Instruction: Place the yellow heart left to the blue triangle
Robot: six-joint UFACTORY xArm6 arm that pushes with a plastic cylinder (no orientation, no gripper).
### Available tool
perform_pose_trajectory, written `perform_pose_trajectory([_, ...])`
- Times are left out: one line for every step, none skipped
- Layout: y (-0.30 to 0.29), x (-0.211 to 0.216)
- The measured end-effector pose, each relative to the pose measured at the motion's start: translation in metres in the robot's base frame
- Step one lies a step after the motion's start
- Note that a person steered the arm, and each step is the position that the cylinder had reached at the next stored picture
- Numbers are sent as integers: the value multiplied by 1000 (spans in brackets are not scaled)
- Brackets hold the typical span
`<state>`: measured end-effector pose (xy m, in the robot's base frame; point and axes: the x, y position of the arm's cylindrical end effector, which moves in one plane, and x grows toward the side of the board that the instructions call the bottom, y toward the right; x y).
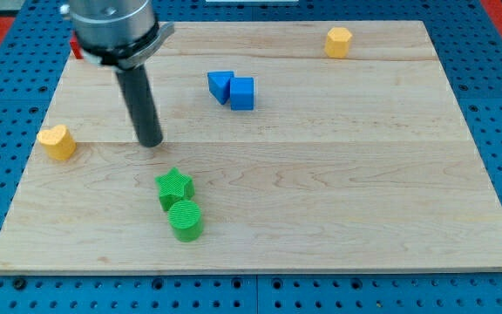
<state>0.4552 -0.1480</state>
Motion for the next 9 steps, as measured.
perform_pose_trajectory([-59,29])
perform_pose_trajectory([-132,34])
perform_pose_trajectory([-130,-5])
perform_pose_trajectory([-122,-32])
perform_pose_trajectory([-70,-32])
perform_pose_trajectory([-14,-32])
perform_pose_trajectory([32,-33])
perform_pose_trajectory([56,-42])
perform_pose_trajectory([47,-72])
